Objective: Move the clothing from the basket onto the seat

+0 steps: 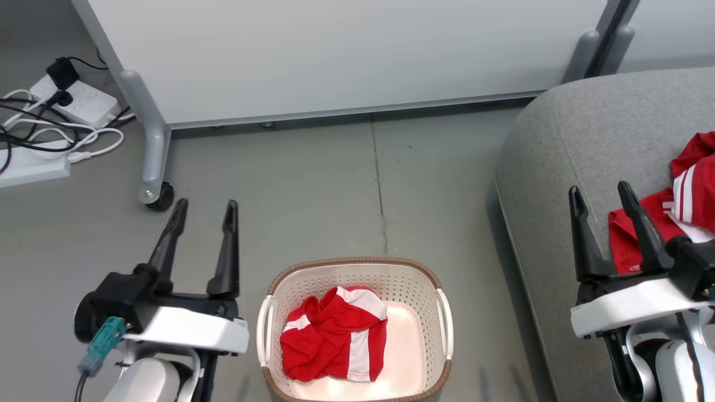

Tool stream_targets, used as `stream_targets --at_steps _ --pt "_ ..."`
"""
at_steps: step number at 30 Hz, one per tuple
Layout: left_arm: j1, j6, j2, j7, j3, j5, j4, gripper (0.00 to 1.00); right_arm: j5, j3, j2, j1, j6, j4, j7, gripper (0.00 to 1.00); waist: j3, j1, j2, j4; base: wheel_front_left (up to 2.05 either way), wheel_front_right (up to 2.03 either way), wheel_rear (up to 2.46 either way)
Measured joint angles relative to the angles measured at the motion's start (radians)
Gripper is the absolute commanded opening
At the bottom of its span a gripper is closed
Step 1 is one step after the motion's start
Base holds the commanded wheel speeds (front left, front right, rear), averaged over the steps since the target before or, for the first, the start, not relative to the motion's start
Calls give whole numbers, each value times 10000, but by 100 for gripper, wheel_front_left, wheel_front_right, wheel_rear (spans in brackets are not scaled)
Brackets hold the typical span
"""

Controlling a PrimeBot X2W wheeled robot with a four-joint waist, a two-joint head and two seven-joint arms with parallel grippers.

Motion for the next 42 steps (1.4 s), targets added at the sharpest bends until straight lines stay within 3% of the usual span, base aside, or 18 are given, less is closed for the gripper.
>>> stream_targets --at_steps 7,10,23,42 --pt "843 556 -27 -173 951 -59 -81 100 -84 90 75 505 0 -36 161 100 -470 0 0 215 0 0 0" --pt "1264 604 -6 -209 1287 -6 -119 100 -117 -33 86 743 0 -46 230 100 -651 0 0 266 0 0 0" --pt "2240 33 268 -234 1411 541 -151 100 -293 -360 119 1662 0 -59 500 100 -1285 0 0 452 0 0 0" --pt "2774 44 477 180 943 688 25 100 -203 -311 138 2288 0 -280 750 100 -1676 0 0 537 0 0 0"
